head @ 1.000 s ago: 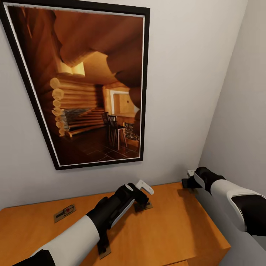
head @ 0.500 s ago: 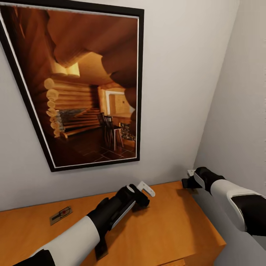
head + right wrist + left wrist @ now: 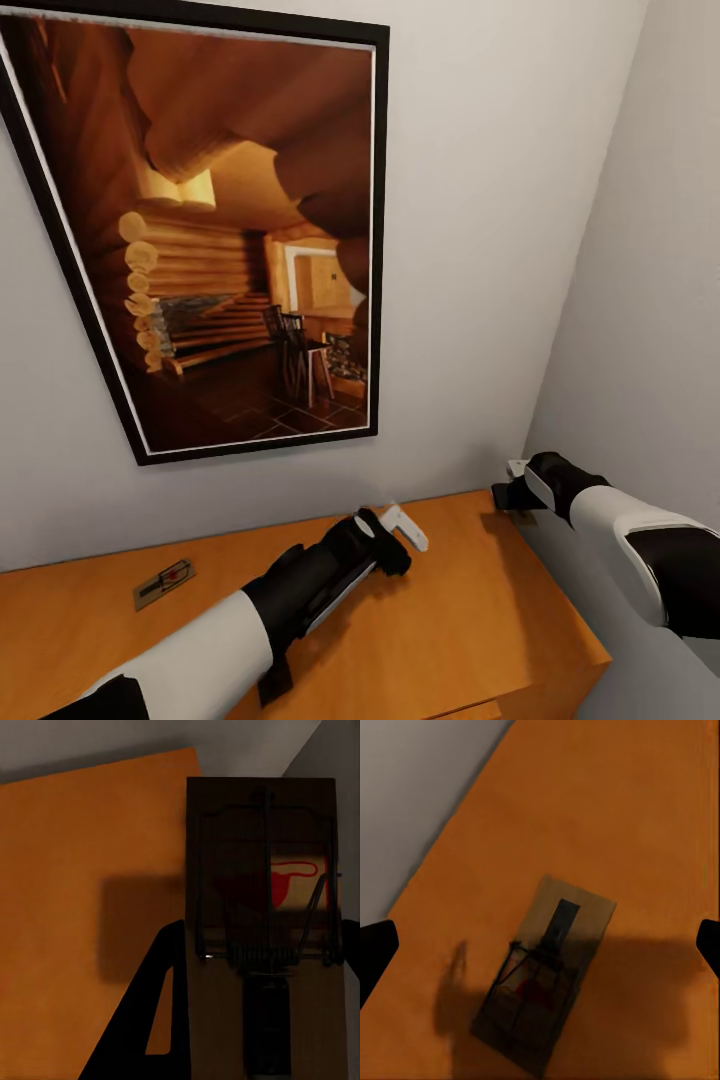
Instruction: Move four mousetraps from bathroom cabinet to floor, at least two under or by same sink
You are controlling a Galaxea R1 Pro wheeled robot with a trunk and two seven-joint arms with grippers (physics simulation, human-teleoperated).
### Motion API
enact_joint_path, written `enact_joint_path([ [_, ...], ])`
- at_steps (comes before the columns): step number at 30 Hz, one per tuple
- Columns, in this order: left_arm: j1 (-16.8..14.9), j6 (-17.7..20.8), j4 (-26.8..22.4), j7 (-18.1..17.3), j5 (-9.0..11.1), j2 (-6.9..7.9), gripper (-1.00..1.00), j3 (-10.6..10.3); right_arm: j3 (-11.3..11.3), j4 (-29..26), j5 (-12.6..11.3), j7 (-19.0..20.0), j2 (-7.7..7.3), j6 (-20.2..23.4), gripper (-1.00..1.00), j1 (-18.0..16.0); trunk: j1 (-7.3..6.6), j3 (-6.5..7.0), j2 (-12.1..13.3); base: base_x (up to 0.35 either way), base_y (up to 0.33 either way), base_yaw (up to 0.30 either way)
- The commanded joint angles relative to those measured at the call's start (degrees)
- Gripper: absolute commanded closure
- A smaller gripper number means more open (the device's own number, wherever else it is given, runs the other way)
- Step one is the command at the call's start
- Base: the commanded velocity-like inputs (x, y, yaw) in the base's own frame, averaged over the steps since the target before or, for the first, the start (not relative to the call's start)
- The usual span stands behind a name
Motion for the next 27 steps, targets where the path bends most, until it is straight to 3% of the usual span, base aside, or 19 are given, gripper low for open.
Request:
enact_joint_path([
  [1, -0.1, 0.1, 0.0, 0.1, 0.3, 0.17, -1.0, -1.8, 0.5, -0.1, -0.5, 0.2, -0.04, 0.3, 1.0, 0.0, 0.04, -0.14, -0.1, 0.0, 0.0, 0.0],
  [5, -0.1, -2.3, 0.1, 0.1, 0.4, 2.39, -1.0, -5.0, 0.5, -0.1, -0.6, 0.2, -0.04, 0.3, 1.0, 0.0, 0.04, -0.14, -0.1, 0.0, 0.0, 0.0],
  [10, -0.1, -4.8, 0.6, -0.8, 0.3, 3.89, -1.0, -5.8, 0.5, -0.1, -0.6, 0.2, -0.04, 0.3, 1.0, 0.0, 0.04, -0.14, -0.1, 0.0, 0.0, 0.0],
  [12, -0.1, -6.7, 0.8, -1.6, 0.2, 5.68, -1.0, -5.9, 0.5, -0.1, -0.6, 0.2, -0.04, 0.3, 1.0, 0.0, 0.04, -0.14, -0.1, 0.0, 0.0, 0.0],
  [15, -0.1, -8.4, 0.9, -1.8, 0.2, 7.12, -1.0, -5.9, 0.5, -0.1, -0.6, 0.2, -0.04, 0.3, 1.0, 0.0, 0.04, -0.14, -0.1, 0.0, 0.0, 0.0],
  [21, -0.1, -9.1, 0.9, -1.9, 0.2, 7.09, -1.0, -6.1, 0.5, -0.1, -0.6, 0.2, -0.04, 0.3, 1.0, 0.0, 0.04, -0.14, -0.1, 0.0, 0.0, 0.0],
  [27, -0.1, -9.3, 0.7, -2.9, 0.4, 6.39, -1.0, -8.7, 0.5, -0.1, -0.6, 0.2, -0.04, 0.3, 1.0, 0.0, 0.04, -0.14, -0.1, 0.0, 0.0, 0.0],
])
